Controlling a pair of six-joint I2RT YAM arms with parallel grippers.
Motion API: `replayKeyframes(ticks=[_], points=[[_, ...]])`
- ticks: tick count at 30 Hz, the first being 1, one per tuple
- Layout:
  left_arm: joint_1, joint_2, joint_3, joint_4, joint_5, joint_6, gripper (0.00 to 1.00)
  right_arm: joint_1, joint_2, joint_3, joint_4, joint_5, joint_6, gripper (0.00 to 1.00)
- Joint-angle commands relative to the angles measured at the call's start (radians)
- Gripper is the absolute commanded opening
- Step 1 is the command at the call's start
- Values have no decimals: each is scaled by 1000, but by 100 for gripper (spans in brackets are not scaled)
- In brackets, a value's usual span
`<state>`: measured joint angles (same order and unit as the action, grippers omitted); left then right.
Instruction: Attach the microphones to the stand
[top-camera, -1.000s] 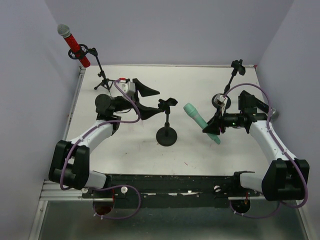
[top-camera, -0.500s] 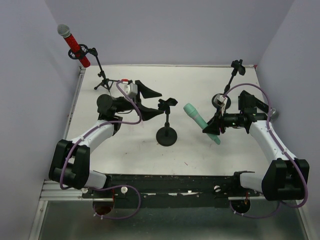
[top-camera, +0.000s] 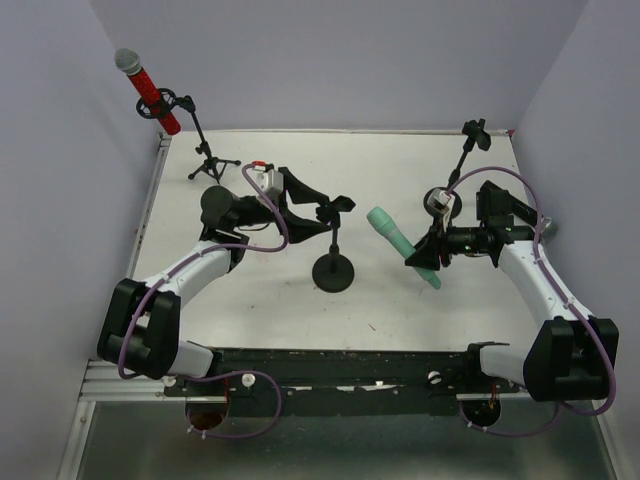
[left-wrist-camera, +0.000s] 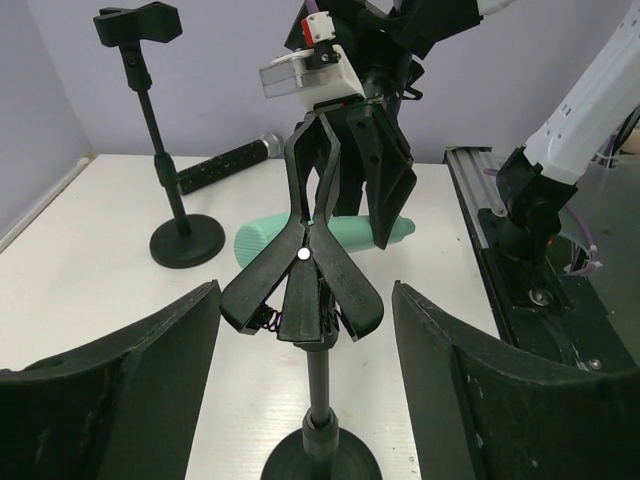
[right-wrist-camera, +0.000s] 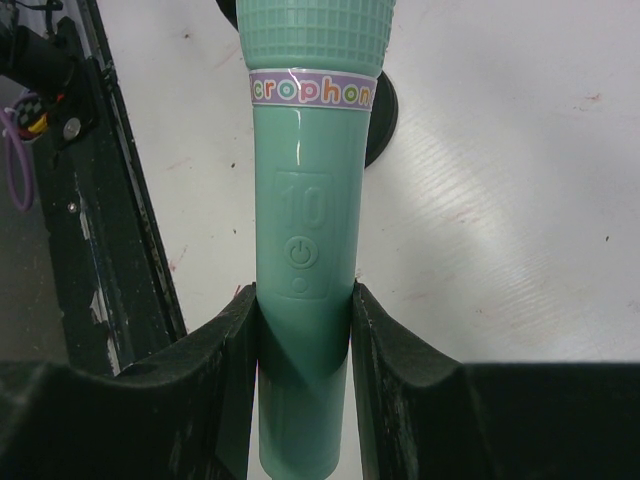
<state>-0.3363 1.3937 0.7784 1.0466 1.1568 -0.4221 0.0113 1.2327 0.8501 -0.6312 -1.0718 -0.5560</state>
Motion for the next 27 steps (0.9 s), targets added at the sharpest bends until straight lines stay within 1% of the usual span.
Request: replayKeyframes(ticks=[1,5,7,9,11,12,15,17,18,24,27], points=[[-10,-22,16,-11,18,36,74,-4,-4,38,-21,-45,-25,12],[-10,-32,12,-5,3,34,72,-5,-10,33,-19,-43,-33,12],[-12,-32,13,-3,4,28,67,-4,-12,38,-18,-45,-36,12],[-12,-32,13,-2,9,22,64,-4,-12,49,-18,-53,-38,12],[-12,-36,15,3,12,13,57,-5,-12,82,-22,-59,-33,12],[-10,-36,13,1,14,11,55,-4,-7,107,-30,-57,-33,12],[-12,-42,10,0,17,3,32,-5,19,222,-94,-54,-67,12],[-12,-47,1,0,14,0,25,-4,48,309,-136,-69,-85,12],[-12,-48,-1,0,15,-3,23,-4,60,341,-145,-79,-87,12],[-12,-61,-13,0,9,-7,22,-4,126,524,-140,-174,-61,13],[-12,-61,-11,-5,11,-9,22,59,165,593,-200,-209,-119,14]])
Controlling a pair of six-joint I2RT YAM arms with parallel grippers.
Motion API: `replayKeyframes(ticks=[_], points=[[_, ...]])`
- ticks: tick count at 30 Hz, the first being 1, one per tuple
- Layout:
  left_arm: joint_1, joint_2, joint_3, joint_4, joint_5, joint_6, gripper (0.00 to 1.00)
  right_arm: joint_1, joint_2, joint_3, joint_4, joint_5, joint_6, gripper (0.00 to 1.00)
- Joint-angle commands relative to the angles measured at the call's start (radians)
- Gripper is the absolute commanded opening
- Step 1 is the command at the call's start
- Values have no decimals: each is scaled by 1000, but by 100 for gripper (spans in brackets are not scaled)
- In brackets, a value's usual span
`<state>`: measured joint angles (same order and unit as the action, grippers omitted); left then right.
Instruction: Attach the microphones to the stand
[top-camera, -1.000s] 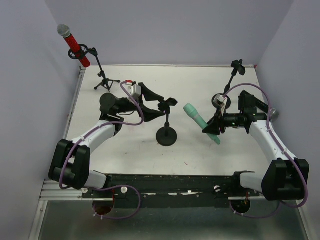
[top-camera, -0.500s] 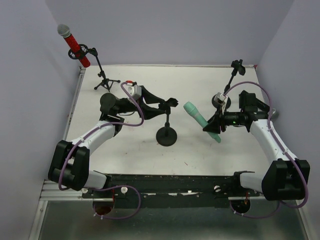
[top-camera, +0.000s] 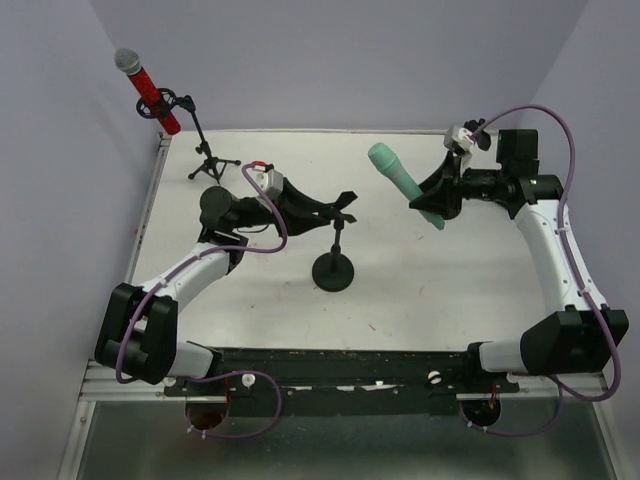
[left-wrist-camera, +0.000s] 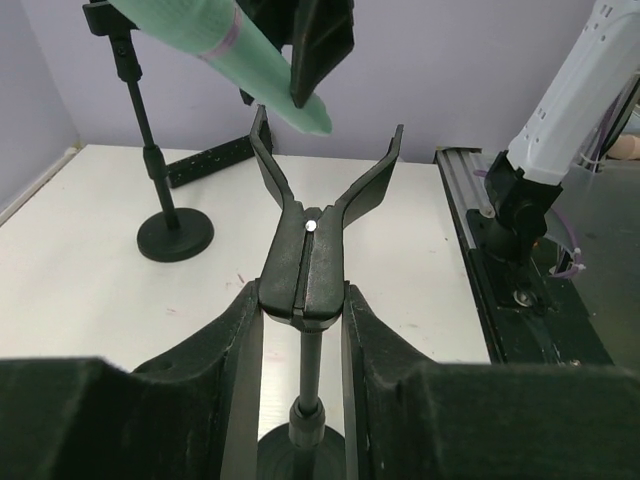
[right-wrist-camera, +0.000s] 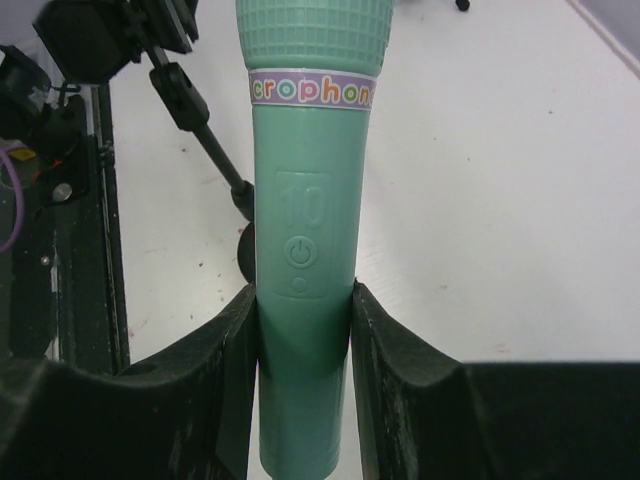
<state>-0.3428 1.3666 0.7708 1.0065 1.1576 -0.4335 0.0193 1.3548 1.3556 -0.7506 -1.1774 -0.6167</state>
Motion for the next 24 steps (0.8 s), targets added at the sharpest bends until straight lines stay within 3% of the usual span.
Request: replayKeyframes(ticks=[1,11,24], points=[[-5,-35,-2,35,10,2,22,76,53,108,-88,-103,-70,14],[-5,-43,5,-22,14,29,21,289,151,206,-133,-74,-144,14],[-9,-46,-10,-11,7,19,20,353,198,131,8,-50,-60,14]])
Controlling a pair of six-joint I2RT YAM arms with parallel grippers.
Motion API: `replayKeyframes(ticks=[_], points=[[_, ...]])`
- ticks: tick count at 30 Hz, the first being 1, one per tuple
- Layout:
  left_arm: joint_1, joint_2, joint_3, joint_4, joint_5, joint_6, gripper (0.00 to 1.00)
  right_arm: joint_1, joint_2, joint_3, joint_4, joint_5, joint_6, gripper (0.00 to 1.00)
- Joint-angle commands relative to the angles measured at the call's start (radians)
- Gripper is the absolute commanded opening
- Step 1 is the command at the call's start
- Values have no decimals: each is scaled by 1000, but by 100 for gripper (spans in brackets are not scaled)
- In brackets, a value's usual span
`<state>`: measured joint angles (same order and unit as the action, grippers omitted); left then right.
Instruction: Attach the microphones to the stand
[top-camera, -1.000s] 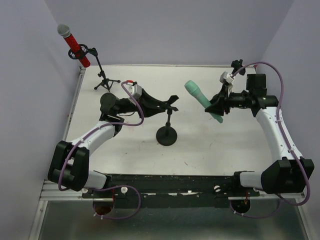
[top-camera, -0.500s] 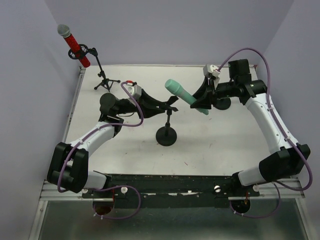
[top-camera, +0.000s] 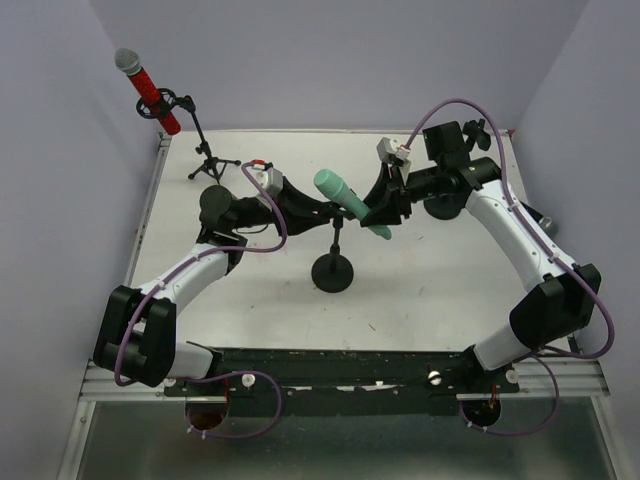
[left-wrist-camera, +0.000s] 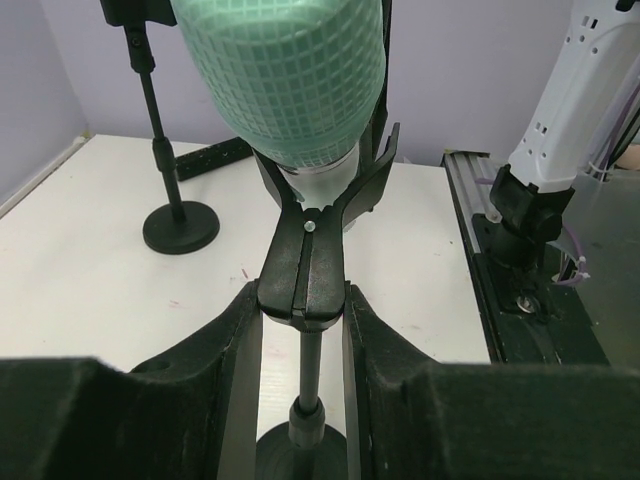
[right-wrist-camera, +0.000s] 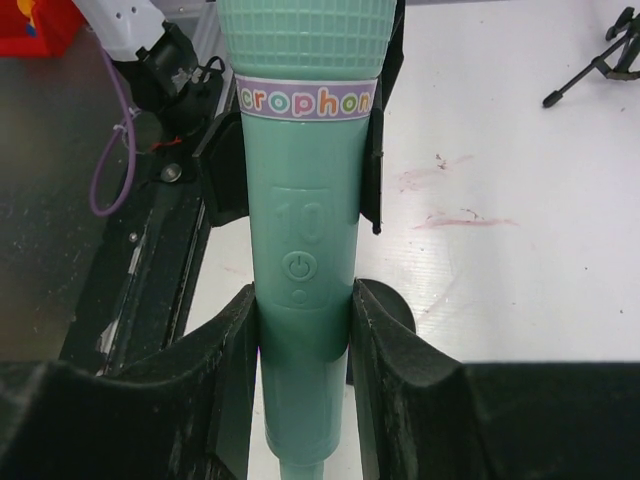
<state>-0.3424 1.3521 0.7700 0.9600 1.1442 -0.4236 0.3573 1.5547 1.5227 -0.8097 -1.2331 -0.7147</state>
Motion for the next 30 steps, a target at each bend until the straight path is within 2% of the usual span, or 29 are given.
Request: replayKeyframes(ticks=[1,9,13,16,19,22,25,27,30], points=[[-12,-33,-8,34,19,9,20,19,-4,-41,73,6,46,14],[-15,-42,-17,29,3,-12,25,22,-7,-84,145,-2,121,18],[-15,-56,-32,23,-12,-14,41,22,-22,-98,168,3,147,21],[-15,-73,-43,20,-24,-17,59,20,-30,-101,182,7,170,28],[-15,-93,-49,-3,-41,-9,72,20,-31,-101,195,18,190,37],[-17,-122,-55,-49,-60,15,83,22,-41,-99,211,33,208,51],[-17,-165,-66,-107,-90,57,92,22,-54,-102,222,58,233,78],[-15,-200,-72,-167,-116,98,98,20,-70,-107,233,96,247,92],[-15,-264,-93,-289,-185,189,99,14,-100,-127,251,171,270,100]])
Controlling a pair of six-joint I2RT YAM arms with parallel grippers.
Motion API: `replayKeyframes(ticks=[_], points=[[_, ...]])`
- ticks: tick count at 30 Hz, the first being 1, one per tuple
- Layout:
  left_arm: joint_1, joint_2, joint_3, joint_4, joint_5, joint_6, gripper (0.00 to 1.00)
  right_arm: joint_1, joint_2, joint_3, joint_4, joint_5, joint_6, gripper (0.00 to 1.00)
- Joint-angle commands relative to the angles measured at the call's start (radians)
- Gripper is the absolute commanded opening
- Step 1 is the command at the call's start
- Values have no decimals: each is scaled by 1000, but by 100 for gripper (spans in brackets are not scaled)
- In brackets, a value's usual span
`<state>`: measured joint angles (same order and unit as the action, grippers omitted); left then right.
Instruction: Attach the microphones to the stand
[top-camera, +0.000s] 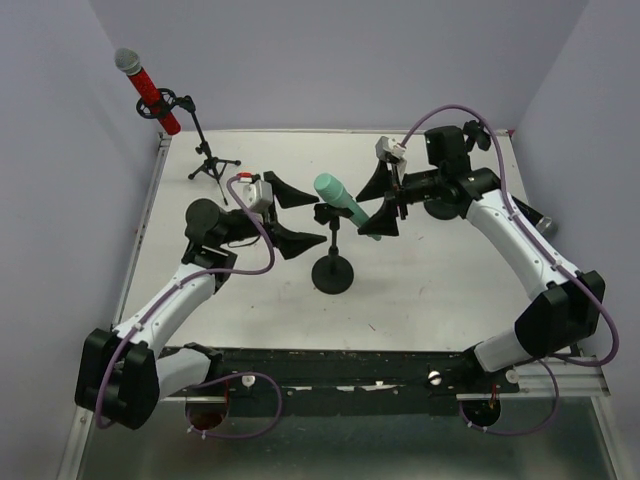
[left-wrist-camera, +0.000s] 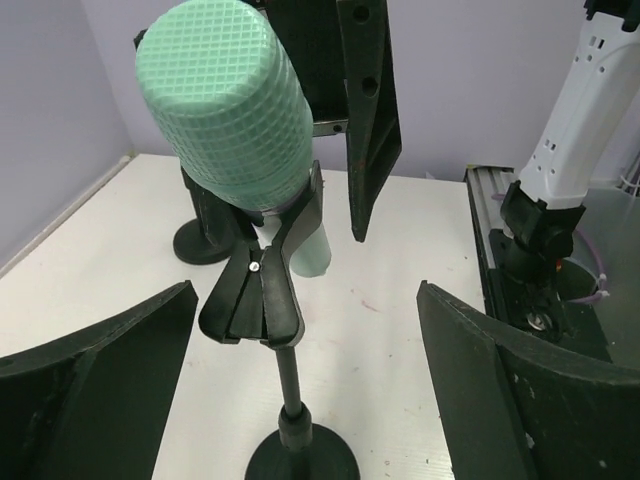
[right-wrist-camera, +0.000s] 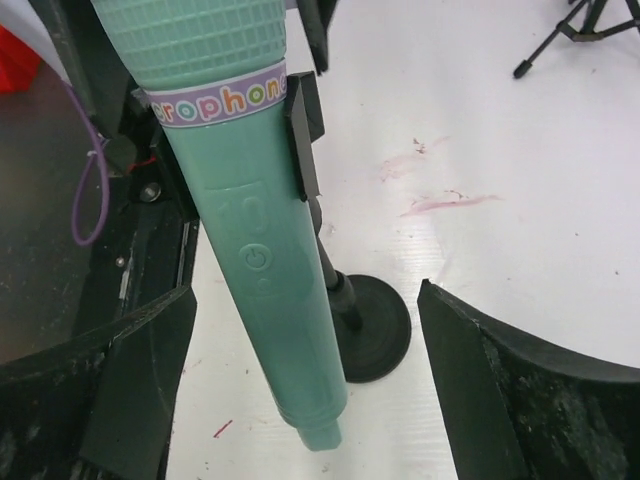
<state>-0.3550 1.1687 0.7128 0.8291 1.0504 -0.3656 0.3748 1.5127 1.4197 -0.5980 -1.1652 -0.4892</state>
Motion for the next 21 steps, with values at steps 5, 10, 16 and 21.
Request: replayKeyframes(ticks=[5,10,16,21], points=[[-1,-182,-159,-188,-206,174,99,-45,-146,-106,38,124,5,100],[-39,-237,-282,-134,-320,183,98,-111,-258,-272,107,124,26,100],[-159,-190,-293,-125,-530,260,95,-198,-354,-467,216,78,76,100],[-206,-80,-276,-38,-647,234,84,-275,-397,-547,271,38,116,100]])
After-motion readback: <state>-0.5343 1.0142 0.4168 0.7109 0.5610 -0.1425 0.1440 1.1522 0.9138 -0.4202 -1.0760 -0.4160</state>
